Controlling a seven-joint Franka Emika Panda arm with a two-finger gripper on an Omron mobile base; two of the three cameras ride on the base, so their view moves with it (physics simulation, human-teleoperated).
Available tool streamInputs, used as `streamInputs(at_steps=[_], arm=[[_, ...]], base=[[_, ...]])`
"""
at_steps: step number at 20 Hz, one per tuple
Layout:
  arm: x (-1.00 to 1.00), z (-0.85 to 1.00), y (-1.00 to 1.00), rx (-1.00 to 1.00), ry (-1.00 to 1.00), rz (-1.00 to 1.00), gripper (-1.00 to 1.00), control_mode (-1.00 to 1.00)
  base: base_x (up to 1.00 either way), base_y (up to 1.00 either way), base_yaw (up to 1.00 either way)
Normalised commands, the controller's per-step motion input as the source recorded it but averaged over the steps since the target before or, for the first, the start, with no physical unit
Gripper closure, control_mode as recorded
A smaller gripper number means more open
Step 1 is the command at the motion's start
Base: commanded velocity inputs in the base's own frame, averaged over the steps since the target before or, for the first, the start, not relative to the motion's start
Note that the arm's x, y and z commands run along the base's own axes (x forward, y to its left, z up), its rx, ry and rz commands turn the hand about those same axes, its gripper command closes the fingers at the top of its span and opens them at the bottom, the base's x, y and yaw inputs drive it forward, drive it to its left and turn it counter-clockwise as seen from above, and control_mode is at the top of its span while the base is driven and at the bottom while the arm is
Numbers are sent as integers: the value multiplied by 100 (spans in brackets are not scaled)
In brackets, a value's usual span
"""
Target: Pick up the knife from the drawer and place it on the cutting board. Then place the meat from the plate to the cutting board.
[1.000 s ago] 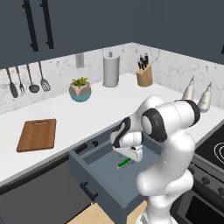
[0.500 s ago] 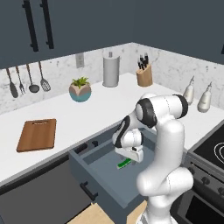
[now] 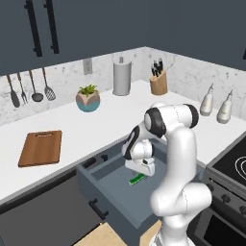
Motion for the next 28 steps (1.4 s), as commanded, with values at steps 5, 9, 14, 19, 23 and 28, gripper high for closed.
streamInputs(at_steps=[5, 9, 14, 19, 23, 28], arm=[[-1, -42, 0, 0, 0, 0, 100, -100], [-11, -43, 0, 0, 0, 0, 100, -100], [-31, -34, 0, 1, -9, 0, 100, -100], [-37, -21, 0, 3, -21, 0, 100, -100], [-37, 14, 8, 0, -17, 0, 100, -100], [-58, 86, 20, -3, -4, 1, 100, -100]], base=[[0, 0, 0], [0, 0, 0], [0, 0, 0], [0, 0, 0], [0, 0, 0], [0, 0, 0]])
